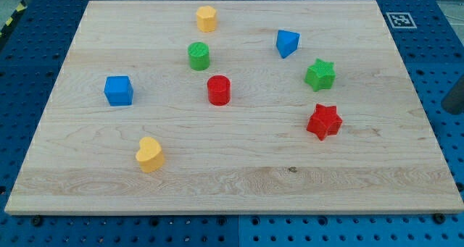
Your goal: Push the red star to the bottom of the green star
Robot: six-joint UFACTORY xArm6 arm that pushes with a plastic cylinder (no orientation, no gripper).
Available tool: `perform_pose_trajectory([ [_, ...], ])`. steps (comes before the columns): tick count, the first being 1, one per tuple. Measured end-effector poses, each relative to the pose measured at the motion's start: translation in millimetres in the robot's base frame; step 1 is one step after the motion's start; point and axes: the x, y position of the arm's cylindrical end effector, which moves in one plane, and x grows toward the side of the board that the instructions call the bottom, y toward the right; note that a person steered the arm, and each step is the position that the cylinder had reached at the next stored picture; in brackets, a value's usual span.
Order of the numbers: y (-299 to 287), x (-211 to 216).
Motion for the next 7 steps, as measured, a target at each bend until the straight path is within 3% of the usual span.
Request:
perform_pose_trajectory([
  [3, -68, 55],
  [7, -88, 63],
])
